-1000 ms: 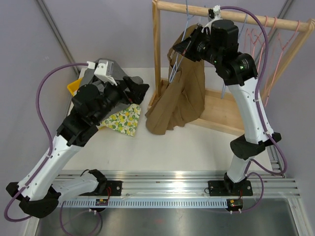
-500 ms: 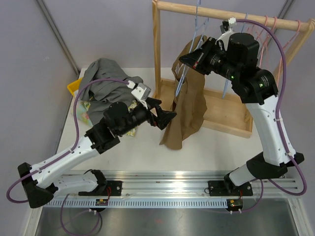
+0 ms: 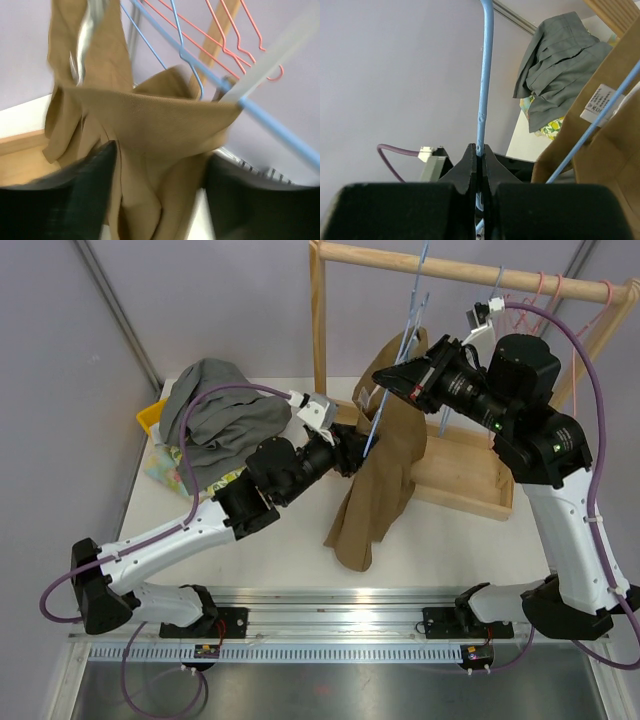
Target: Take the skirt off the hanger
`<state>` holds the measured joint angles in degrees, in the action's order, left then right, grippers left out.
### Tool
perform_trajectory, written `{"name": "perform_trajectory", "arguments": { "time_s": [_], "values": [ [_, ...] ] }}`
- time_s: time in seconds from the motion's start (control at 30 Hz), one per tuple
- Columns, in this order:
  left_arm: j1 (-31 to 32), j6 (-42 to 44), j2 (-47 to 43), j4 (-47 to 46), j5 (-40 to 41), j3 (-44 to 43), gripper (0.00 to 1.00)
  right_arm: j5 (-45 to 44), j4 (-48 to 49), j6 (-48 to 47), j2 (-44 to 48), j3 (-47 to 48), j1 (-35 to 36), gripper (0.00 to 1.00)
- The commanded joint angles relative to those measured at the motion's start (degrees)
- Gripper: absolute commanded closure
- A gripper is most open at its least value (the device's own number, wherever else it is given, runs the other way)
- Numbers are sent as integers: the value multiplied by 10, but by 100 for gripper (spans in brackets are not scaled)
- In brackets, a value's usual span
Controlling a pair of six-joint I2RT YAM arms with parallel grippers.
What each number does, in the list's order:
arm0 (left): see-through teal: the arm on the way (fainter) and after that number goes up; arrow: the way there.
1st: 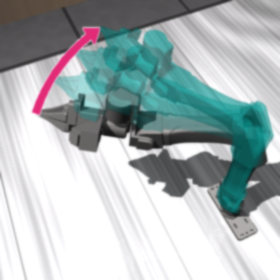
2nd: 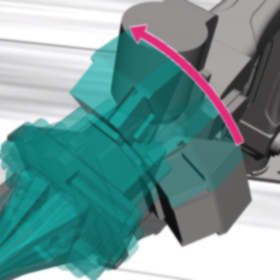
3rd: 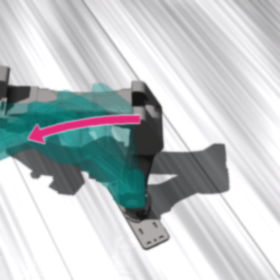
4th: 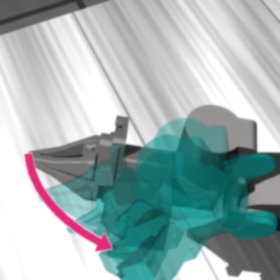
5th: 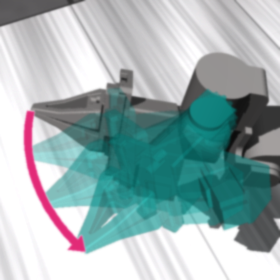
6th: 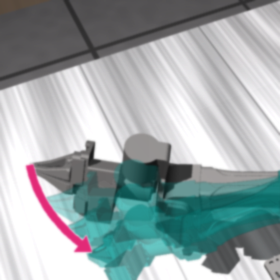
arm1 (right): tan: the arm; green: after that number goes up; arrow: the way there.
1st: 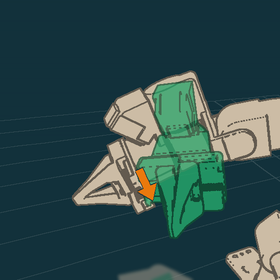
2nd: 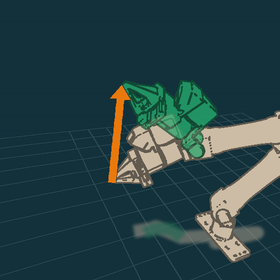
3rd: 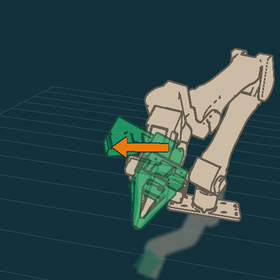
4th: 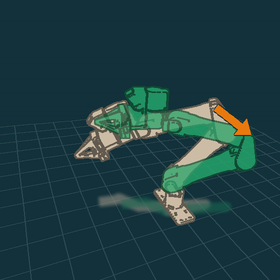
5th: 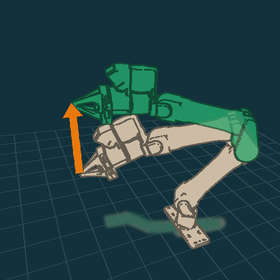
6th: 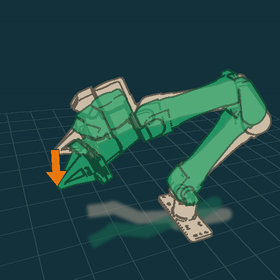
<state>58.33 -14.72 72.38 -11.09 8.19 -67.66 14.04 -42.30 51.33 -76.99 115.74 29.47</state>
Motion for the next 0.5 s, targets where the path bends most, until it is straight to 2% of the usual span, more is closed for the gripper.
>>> {"name": "perform_trajectory", "arguments": {
  "time_s": [0.0, 0.03, 0.07, 0.1, 0.3, 0.47],
  "values": [
    [1, 15, -4, -77, 82, -37, 71, 18, 108, 12, 47, -37, 4, 100],
    [0, 15, -7, -77, 81, -39, 87, 9, 109, 9, 51, -54, 3, 100],
    [1, 14, -11, -73, 80, -41, 97, 3, 108, 3, 57, -59, 3, 100],
    [2, 9, -21, -60, 79, -45, 100, -7, 102, -9, 58, -62, 4, 100],
    [33, 15, -101, -38, 79, -4, 100, -54, 75, -66, 40, -45, 3, 100],
    [96, 42, -183, -10, 97, 25, 100, -123, 78, -108, 30, -54, 3, 100]
  ]
}}
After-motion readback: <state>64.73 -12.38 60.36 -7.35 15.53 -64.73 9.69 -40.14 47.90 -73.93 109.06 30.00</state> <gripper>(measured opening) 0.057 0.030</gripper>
